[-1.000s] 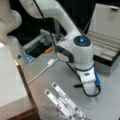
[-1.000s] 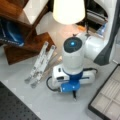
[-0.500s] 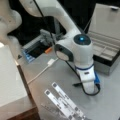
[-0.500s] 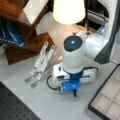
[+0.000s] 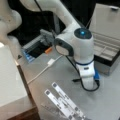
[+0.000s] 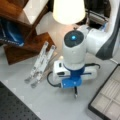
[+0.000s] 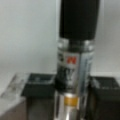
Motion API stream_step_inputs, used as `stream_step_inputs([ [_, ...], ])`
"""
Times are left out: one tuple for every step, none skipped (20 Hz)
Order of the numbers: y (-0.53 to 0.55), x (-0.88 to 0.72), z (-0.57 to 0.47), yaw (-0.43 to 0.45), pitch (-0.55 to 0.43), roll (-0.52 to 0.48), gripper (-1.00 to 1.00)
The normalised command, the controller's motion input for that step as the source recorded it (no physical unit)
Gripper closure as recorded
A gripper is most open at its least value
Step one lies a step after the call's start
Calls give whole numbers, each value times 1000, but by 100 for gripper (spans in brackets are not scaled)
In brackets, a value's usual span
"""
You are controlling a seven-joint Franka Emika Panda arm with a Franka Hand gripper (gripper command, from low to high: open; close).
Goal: Turn on the lamps. Open the box. Pick up the pen. Put it in the box.
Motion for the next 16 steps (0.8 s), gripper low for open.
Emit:
stream_step_inputs([
  [91, -44, 277, -172, 172, -107, 100],
  [81, -30, 313, -190, 194, -107, 100],
  [76, -15, 312, -180, 193, -105, 100],
  [76, 5, 335, -193, 211, -103, 100],
  [83, 15, 369, -200, 205, -108, 100],
  [90, 32, 357, -183, 194, -106, 100],
  [101, 52, 364, -179, 181, -91, 100],
  [112, 65, 375, -182, 181, -77, 100],
  [119, 76, 393, -187, 174, -60, 100],
  [129, 75, 405, -234, 175, -69, 100],
  [148, 80, 402, -286, 162, -84, 100],
  [154, 86, 379, -283, 157, -85, 100],
  [162, 97, 353, -349, 158, -51, 100],
  [164, 107, 326, -370, 145, -19, 100],
  [166, 115, 299, -384, 126, 4, 100],
  [149, 127, 243, -353, 121, 12, 100],
])
